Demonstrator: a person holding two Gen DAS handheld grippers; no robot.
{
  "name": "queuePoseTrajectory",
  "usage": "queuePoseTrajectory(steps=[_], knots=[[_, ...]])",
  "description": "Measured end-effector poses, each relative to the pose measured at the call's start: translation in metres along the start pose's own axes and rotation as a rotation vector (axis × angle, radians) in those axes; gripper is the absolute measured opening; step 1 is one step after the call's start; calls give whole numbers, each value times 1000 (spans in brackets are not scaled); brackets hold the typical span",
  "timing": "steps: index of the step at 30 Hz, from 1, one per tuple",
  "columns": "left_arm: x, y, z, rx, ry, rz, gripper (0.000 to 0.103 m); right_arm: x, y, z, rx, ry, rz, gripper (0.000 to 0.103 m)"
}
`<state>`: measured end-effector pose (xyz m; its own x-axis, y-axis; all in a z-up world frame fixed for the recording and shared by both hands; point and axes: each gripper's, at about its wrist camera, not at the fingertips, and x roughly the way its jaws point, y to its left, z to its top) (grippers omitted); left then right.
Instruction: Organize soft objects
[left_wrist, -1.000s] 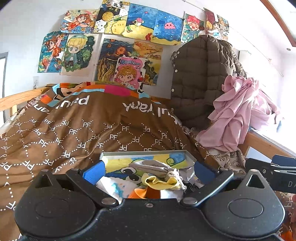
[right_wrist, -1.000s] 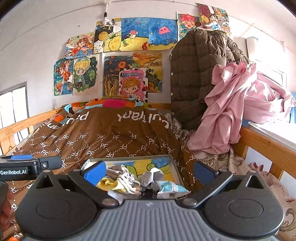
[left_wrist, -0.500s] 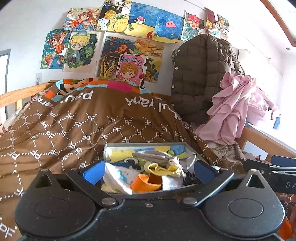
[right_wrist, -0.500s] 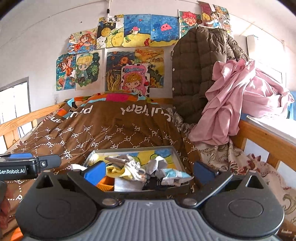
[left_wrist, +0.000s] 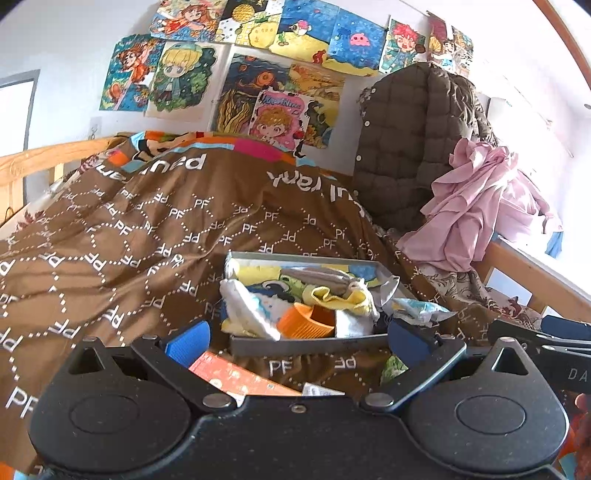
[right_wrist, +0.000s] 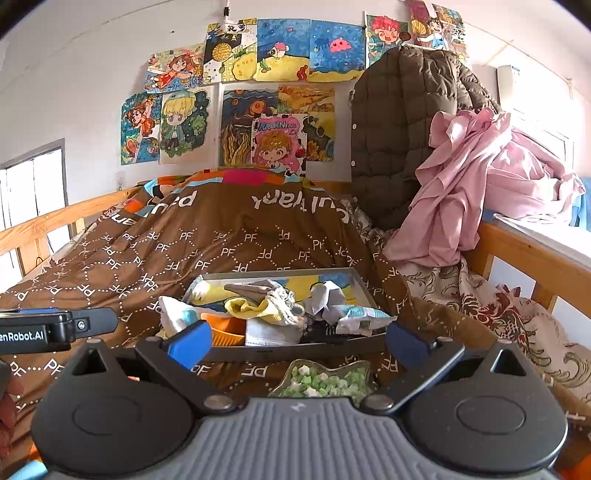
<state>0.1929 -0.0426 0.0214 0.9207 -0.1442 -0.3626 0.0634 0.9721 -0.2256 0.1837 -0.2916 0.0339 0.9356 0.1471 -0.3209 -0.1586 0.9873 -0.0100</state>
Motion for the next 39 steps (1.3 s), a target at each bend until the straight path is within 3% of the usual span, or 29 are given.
queuePoseTrajectory(steps=[12,27,39], knots=[[-25,15,-19,27,-5,24,102,-21,10,-21,53,-22,-6,103],[-49,26,-54,44,1,27,102,-40,27,-54,88,24,-31,103],[-60,35,-62,41,12,48,102,-54,44,-71,86,56,-41,103]])
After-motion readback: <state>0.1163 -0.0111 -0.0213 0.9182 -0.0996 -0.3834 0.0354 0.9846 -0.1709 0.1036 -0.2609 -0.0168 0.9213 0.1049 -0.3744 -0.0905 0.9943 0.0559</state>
